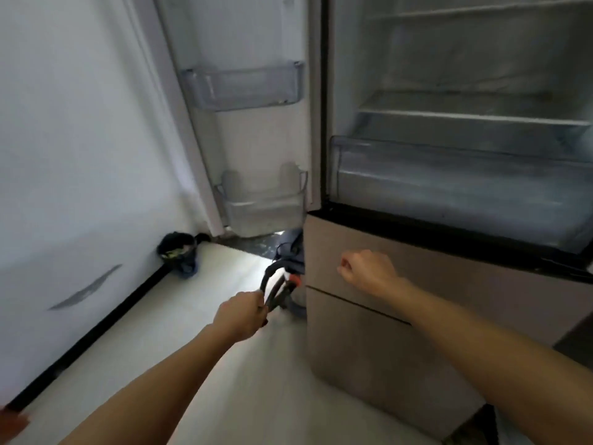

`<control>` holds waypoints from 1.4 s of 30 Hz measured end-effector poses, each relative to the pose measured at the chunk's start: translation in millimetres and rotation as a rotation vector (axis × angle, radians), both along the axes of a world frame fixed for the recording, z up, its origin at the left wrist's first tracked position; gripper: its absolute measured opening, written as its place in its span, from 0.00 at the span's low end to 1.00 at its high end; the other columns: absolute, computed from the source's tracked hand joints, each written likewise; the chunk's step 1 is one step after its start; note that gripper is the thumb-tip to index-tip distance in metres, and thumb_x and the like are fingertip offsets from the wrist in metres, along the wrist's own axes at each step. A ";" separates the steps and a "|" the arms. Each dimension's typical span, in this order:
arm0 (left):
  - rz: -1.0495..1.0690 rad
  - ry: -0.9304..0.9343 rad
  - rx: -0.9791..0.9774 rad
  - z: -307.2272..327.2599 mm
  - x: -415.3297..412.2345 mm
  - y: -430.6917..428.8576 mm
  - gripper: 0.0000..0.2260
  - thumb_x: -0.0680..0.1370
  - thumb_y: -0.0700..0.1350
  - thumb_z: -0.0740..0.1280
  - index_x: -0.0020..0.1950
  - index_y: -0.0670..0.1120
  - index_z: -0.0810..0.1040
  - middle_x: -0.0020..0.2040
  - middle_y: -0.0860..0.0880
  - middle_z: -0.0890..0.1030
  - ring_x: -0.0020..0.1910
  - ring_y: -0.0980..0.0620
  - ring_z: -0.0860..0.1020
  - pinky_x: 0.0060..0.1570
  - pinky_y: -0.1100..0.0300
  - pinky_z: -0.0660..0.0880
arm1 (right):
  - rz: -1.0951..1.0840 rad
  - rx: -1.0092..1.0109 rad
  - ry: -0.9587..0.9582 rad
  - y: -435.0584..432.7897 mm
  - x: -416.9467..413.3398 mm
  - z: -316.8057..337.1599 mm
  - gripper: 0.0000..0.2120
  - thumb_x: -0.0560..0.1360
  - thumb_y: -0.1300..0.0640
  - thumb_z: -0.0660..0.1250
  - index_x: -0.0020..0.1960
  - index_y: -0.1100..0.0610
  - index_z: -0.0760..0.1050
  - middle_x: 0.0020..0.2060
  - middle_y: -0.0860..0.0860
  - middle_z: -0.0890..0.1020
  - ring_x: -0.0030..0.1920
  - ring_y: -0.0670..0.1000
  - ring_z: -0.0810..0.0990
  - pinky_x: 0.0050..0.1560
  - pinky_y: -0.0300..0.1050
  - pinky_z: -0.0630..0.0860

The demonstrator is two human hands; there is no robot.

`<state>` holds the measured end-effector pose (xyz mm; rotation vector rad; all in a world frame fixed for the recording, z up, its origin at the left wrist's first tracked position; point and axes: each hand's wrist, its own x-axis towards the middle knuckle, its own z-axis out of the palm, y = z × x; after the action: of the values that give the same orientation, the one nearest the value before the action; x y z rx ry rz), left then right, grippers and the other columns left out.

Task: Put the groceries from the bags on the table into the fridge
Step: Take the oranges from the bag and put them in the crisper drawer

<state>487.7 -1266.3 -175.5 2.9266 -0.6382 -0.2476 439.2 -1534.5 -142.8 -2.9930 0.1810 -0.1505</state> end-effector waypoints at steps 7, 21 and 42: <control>0.406 0.025 0.036 -23.0 -97.7 169.9 0.12 0.81 0.52 0.58 0.59 0.48 0.74 0.58 0.47 0.78 0.54 0.47 0.76 0.48 0.55 0.72 | 0.481 -0.083 0.080 174.5 -1.3 -46.3 0.13 0.79 0.47 0.58 0.56 0.54 0.72 0.53 0.53 0.79 0.52 0.58 0.78 0.50 0.52 0.72; 0.900 -0.045 0.030 14.8 -331.3 510.7 0.06 0.79 0.49 0.61 0.52 0.49 0.74 0.50 0.50 0.78 0.46 0.53 0.76 0.47 0.57 0.75 | 1.039 -0.090 -0.082 592.5 -112.9 -2.2 0.15 0.81 0.47 0.58 0.62 0.54 0.72 0.54 0.52 0.79 0.49 0.53 0.78 0.47 0.45 0.74; 1.219 -0.099 0.095 3.4 -456.9 921.5 0.07 0.79 0.48 0.58 0.52 0.48 0.74 0.52 0.49 0.78 0.51 0.48 0.77 0.44 0.55 0.71 | 1.469 -0.093 -0.033 1080.3 -189.6 -18.8 0.12 0.80 0.49 0.57 0.59 0.53 0.72 0.52 0.52 0.77 0.50 0.55 0.77 0.47 0.51 0.75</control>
<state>30.8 -344.8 -172.1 2.8104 1.1667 0.0216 249.6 -454.2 -161.6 -2.3827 -1.9107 -0.0240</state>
